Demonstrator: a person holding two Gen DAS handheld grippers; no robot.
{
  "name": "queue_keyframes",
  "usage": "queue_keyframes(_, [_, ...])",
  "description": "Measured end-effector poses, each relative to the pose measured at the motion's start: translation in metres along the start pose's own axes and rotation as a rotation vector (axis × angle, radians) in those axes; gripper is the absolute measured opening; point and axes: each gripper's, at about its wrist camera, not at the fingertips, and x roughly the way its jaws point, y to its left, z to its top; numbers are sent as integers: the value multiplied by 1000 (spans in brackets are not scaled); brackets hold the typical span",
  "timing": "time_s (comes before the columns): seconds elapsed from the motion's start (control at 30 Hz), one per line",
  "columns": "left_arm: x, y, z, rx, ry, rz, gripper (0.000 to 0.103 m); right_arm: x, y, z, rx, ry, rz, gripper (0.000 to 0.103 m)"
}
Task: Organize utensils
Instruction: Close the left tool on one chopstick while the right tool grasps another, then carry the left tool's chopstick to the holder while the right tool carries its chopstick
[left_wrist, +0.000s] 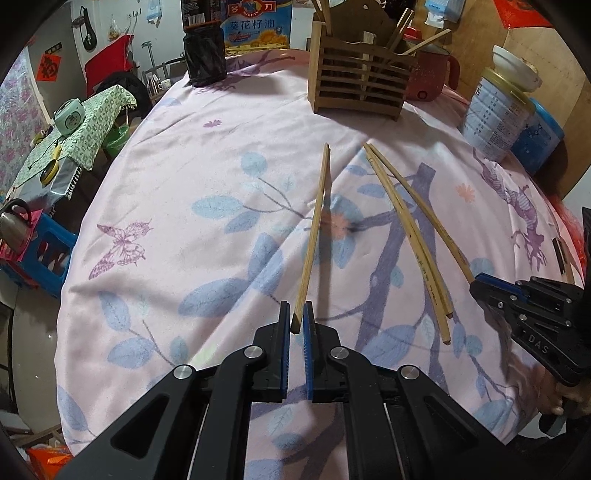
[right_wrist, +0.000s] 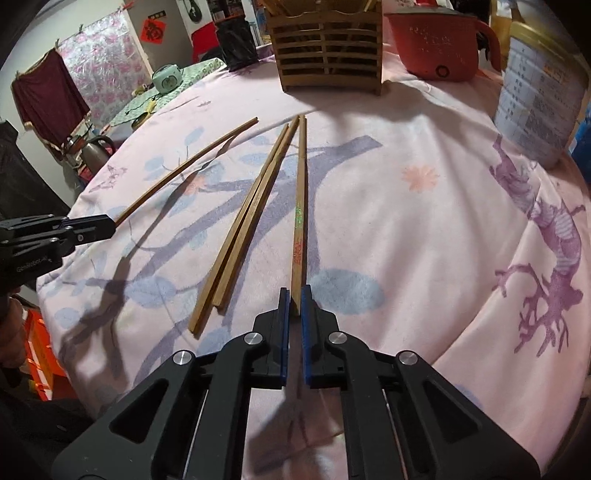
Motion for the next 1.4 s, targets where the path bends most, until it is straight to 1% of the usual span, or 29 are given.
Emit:
queue_keyframes(0.1, [-7, 0, 4, 3, -21, -2, 7, -19, 1, 2, -20, -56, -37, 7])
queue_keyframes(0.17, [-15, 2, 11, -1, -46, -3, 7, -31, -2, 7, -21, -92, -46, 7])
queue_keyframes(0.3, [-42, 2, 26, 8, -126, 16, 6, -64, -5, 22, -17, -190, -69, 7])
queue_keyframes(0.43, [-72, 0, 44, 19, -207, 25, 6, -106, -8, 44, -7, -318, -83, 7])
queue_keyframes(0.47, [-82, 0, 50, 21, -233, 23, 6, -115, -8, 47, -8, -343, -87, 7])
queue_keyframes(0.6, [-109, -4, 67, 23, -295, 4, 5, -151, -10, 65, -8, -445, -91, 7])
queue_keyframes(0.7, [-123, -7, 76, 17, -319, -22, 5, -169, -9, 70, 2, -491, -81, 7])
queue_keyframes(0.9, [-135, -7, 84, -17, -313, -78, 5, -176, -6, 71, -3, -500, -75, 7])
queue_keyframes(1.13, [-147, -6, 95, -4, -333, -85, 5, -184, -6, 75, 1, -528, -73, 7])
queue_keyframes(1.33, [-156, -11, 122, 24, -369, -87, 5, -193, -10, 95, 11, -569, -49, 7])
queue_keyframes(1.4, [-158, -13, 132, 29, -379, -100, 5, -195, -11, 101, 15, -581, -39, 7])
